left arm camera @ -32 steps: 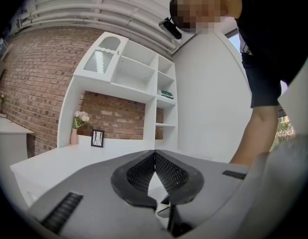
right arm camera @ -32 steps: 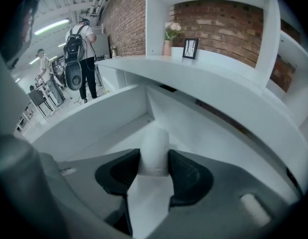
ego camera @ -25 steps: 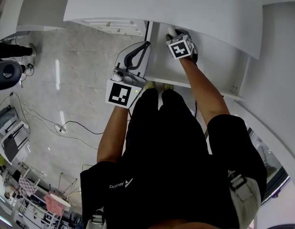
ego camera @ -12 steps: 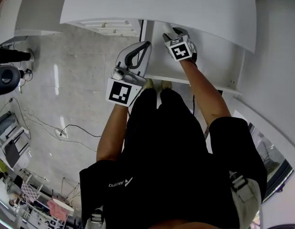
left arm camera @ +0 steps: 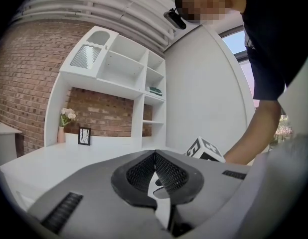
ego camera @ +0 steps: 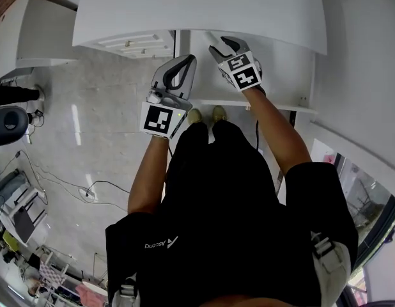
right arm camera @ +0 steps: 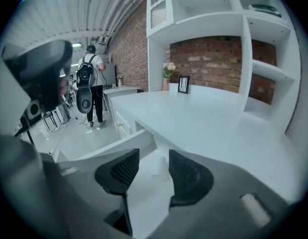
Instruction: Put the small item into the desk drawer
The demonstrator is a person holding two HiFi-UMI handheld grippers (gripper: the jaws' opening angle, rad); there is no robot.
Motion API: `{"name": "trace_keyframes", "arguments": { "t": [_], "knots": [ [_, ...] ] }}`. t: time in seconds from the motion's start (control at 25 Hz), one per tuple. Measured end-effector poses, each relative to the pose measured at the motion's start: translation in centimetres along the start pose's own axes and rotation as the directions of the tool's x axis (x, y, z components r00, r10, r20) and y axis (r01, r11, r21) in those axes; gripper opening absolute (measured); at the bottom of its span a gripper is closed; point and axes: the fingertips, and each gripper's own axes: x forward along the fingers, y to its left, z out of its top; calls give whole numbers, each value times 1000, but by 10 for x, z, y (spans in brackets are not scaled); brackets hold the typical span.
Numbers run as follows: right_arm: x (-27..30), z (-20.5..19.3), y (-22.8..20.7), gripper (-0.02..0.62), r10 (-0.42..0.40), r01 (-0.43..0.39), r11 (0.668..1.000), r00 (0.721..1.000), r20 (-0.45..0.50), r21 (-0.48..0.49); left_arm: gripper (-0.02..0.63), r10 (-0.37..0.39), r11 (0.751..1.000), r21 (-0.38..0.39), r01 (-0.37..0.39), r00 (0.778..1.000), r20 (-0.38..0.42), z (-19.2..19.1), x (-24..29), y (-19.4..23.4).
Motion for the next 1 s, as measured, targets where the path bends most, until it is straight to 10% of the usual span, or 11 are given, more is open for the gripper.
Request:
{"name": "trace_keyframes", "arguments": {
  "t": [0.32, 1.0],
  "knots": [
    [-91, 69, 17, 140, 55, -58, 998, 960, 275, 4, -2, 3, 1000, 18, -3, 1000, 21, 16, 6, -14],
    [-247, 144, 44, 5, 100, -109, 994, 770, 630, -24, -2, -68, 998, 23, 66, 992, 109, 104, 0, -69]
  ]
}}
